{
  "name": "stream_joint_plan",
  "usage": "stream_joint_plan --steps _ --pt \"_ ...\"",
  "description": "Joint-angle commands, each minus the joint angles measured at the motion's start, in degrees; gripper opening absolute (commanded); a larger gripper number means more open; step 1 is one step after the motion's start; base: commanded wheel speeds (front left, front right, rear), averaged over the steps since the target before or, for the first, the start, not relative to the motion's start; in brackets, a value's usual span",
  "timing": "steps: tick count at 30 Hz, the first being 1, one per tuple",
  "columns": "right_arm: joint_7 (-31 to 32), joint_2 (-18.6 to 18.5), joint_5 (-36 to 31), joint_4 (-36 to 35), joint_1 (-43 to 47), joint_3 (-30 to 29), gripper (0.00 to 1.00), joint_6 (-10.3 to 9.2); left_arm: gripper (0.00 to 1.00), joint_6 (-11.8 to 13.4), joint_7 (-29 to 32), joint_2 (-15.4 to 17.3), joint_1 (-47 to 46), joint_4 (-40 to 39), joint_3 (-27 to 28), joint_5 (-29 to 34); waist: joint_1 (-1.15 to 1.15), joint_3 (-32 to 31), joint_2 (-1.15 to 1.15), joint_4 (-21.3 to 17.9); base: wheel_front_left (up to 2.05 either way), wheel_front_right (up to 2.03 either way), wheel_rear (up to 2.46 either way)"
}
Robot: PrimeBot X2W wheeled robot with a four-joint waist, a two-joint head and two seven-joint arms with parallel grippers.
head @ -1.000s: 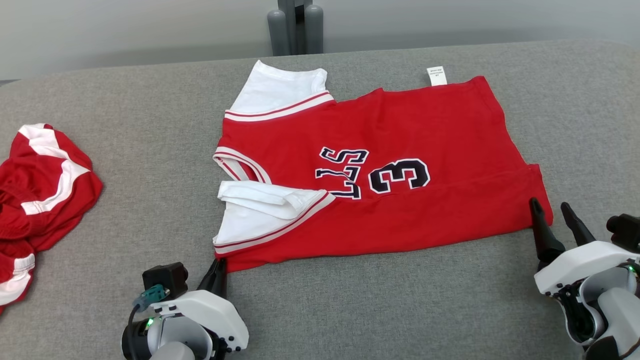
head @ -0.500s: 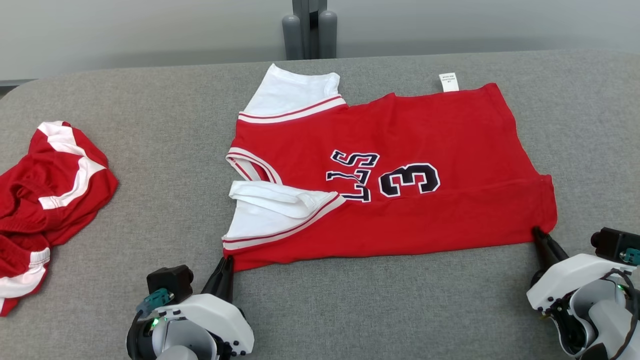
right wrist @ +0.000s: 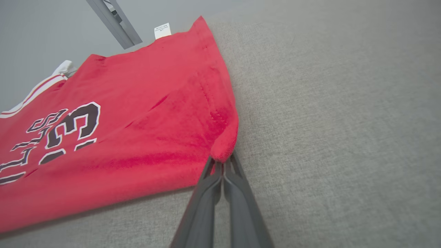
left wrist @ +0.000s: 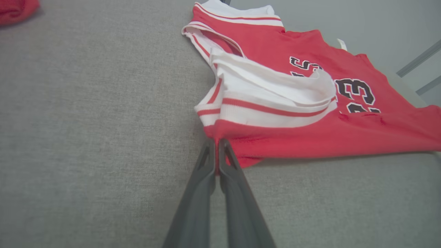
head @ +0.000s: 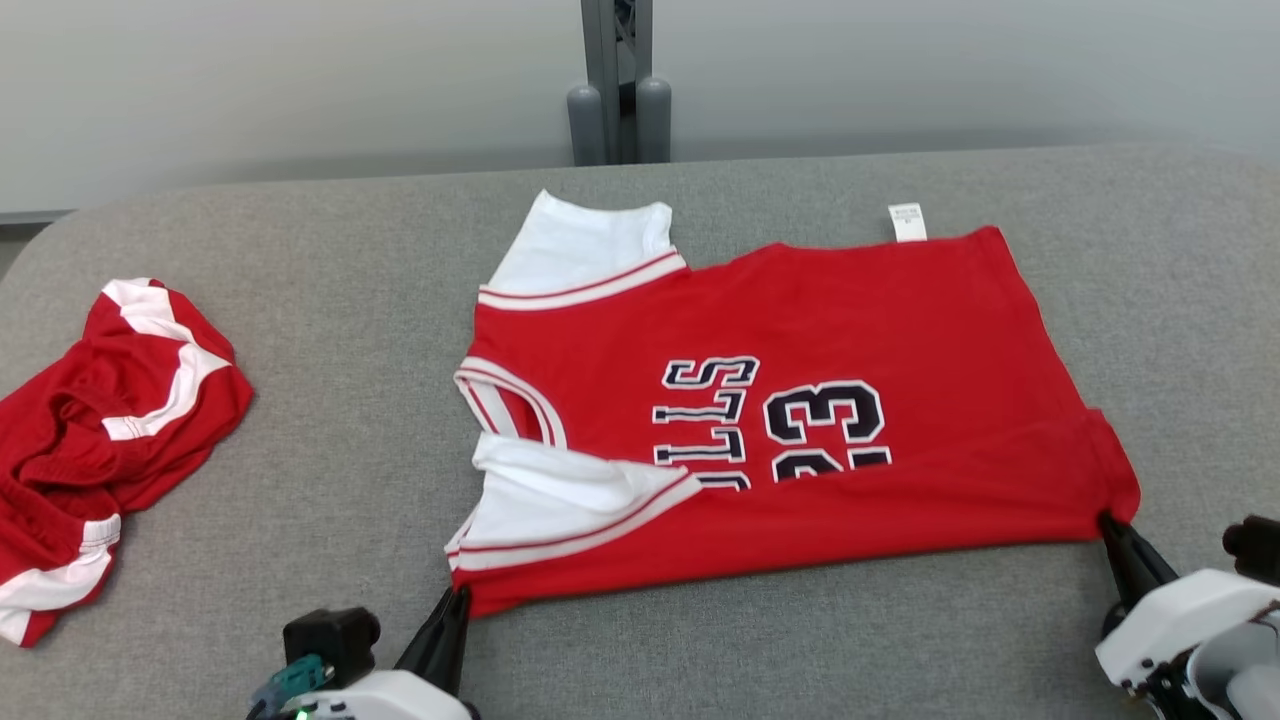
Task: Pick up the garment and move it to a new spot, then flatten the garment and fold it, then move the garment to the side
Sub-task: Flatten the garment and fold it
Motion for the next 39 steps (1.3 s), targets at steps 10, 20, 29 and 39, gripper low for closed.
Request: stream_joint_plan --steps 10,20,29,39 --pt "3.7 -6.4 3.3 -9.9 12.3 0.2 0.0 -0.05 0.0 3.8 6.0 4.1 8.1 -9.1 0.0 -1.4 0.0 -3.3 0.0 0.2 0.0 0.0 0.0" --pt "9.8 -7.0 -1.6 -19.6 20.2 -3.8 0.0 -0.04 0.0 7.2 12.5 6.1 13.3 -15.7 -0.8 -2.8 0.0 -4.2 0.0 -0.5 0.0 0.0 0.0" --pt "9.6 -4.6 -9.6 -23.7 22.4 -11.4 1.0 -0.03 1.0 8.8 9.7 5.5 12.1 -16.6 0.4 -1.7 0.0 -4.5 0.0 -0.2 0.0 0.0 0.0" --pt "6.6 -1.0 -17.3 -30.4 21.7 -13.6 1.0 -0.03 1.0 8.3 6.0 5.8 9.6 -18.5 1.0 0.4 0.0 -5.6 0.0 -0.5 0.0 0.0 0.0"
